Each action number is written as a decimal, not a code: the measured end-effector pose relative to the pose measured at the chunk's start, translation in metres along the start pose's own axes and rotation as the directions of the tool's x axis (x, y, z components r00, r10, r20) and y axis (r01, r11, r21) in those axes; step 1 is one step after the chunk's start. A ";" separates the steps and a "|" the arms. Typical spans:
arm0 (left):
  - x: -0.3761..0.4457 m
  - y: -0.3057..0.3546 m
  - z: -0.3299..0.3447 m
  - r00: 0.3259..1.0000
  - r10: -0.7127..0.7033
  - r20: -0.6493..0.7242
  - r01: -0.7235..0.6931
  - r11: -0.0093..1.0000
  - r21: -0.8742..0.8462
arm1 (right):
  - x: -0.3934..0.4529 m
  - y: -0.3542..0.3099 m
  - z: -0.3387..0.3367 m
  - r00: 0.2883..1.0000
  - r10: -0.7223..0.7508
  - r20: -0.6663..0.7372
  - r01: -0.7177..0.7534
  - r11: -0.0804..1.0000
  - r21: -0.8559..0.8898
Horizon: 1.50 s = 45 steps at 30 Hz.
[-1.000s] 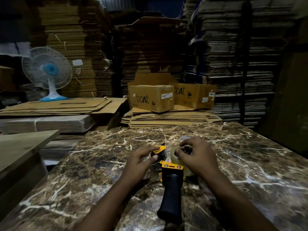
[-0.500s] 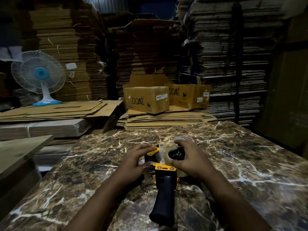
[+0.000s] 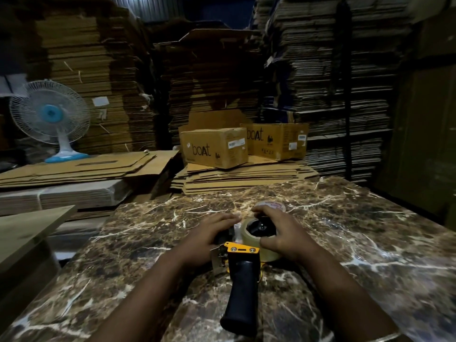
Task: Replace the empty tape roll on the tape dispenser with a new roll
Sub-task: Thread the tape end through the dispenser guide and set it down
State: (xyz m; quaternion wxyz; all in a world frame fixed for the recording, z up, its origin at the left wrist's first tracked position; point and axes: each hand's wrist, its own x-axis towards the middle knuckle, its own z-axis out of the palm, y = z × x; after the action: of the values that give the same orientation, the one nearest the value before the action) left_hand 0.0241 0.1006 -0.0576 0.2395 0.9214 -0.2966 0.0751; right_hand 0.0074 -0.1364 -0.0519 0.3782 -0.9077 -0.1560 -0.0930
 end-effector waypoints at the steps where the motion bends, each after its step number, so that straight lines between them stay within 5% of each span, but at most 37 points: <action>1: 0.001 -0.003 0.002 1.000 0.024 -0.011 -0.024 0.999 -0.044 | 0.000 0.001 0.000 1.000 -0.002 0.000 0.002 1.000 0.006; 6: 0.000 -0.008 0.010 0.997 -0.015 -0.073 -0.013 0.926 -0.377 | 0.003 0.006 0.001 1.000 -0.009 0.020 0.009 1.000 0.003; 13: -0.003 0.001 0.002 0.999 -0.040 -0.036 0.022 0.917 -0.397 | 0.005 0.010 0.003 1.000 -0.014 0.019 0.014 1.000 0.011; 22: 0.000 0.000 -0.001 0.987 0.058 -0.147 -0.099 0.953 -0.288 | 0.003 0.008 0.003 0.999 -0.034 0.019 0.034 0.999 -0.002; 32: -0.004 0.008 -0.014 0.931 0.304 -0.204 -0.275 0.948 0.159 | 0.001 0.002 0.001 0.998 -0.063 0.004 0.063 0.998 -0.011; 45: -0.007 0.024 -0.024 0.984 0.124 -0.131 -0.112 0.989 0.099 | 0.001 0.002 0.004 0.999 -0.050 -0.007 0.049 0.999 -0.021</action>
State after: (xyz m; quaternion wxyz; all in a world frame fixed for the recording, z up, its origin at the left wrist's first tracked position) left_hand 0.0048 0.0983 -0.0293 0.2124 0.9048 -0.3298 0.1657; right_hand 0.0090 -0.1349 -0.0554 0.3667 -0.9072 -0.1760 -0.1075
